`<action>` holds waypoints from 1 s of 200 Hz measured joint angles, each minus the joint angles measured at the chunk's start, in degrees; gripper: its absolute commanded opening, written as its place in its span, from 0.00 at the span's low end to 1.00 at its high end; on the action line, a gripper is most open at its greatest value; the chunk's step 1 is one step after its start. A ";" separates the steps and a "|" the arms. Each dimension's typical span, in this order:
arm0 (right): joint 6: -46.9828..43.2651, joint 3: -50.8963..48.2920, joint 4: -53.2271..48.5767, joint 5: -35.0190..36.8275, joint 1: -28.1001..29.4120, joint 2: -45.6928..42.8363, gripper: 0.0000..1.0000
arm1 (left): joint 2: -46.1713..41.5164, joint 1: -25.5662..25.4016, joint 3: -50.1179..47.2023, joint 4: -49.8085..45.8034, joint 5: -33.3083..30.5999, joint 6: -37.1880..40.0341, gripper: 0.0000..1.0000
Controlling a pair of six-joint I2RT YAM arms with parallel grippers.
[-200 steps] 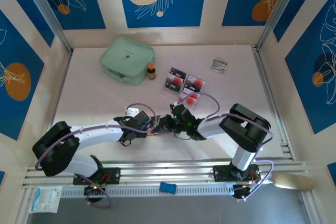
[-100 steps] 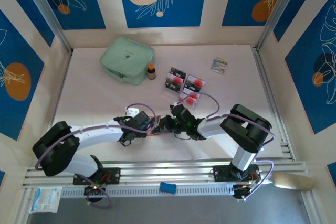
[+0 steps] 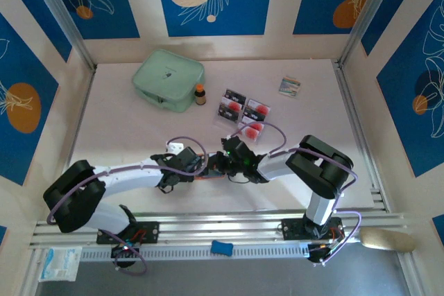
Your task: Put the credit cards into the card holder
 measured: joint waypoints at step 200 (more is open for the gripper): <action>-20.35 20.06 -35.30 -4.39 -2.25 3.93 0.04 | -2.23 0.02 -2.16 -0.35 -0.09 -4.96 1.00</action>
